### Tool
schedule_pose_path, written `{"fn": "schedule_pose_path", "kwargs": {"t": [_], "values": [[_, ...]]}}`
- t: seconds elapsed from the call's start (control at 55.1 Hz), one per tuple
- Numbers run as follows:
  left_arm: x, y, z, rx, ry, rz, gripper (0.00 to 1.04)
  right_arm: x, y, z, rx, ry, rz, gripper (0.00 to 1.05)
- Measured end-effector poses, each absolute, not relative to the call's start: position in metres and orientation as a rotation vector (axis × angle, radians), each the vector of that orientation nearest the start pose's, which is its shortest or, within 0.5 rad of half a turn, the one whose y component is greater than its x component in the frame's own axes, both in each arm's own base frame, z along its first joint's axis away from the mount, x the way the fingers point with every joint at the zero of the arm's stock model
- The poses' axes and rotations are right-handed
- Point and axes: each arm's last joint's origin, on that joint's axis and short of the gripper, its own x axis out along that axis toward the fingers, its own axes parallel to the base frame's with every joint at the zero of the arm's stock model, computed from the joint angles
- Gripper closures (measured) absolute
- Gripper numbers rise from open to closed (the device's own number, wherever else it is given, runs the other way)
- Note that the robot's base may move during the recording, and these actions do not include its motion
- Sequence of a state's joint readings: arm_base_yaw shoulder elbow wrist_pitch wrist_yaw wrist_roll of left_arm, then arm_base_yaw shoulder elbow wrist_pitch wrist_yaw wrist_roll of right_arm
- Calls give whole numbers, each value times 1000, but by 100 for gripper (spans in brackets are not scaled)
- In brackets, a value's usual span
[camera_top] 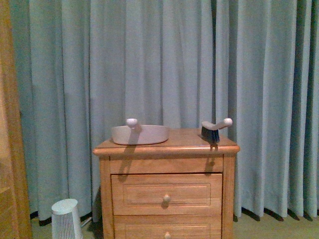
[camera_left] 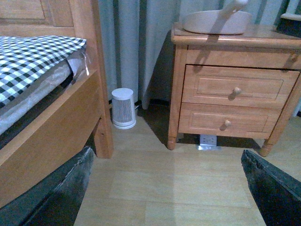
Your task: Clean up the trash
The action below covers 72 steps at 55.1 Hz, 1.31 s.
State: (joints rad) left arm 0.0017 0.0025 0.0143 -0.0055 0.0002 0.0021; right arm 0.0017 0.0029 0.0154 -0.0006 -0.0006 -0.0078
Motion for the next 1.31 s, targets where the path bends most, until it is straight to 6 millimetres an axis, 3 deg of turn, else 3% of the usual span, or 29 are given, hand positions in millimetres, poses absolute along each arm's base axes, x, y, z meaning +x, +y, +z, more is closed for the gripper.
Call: {"fn": "schedule_pose_path", "kwargs": {"t": [1.306], "values": [[97, 0, 168, 2, -7, 2, 8, 97, 0, 168, -8, -11, 3, 7]]}}
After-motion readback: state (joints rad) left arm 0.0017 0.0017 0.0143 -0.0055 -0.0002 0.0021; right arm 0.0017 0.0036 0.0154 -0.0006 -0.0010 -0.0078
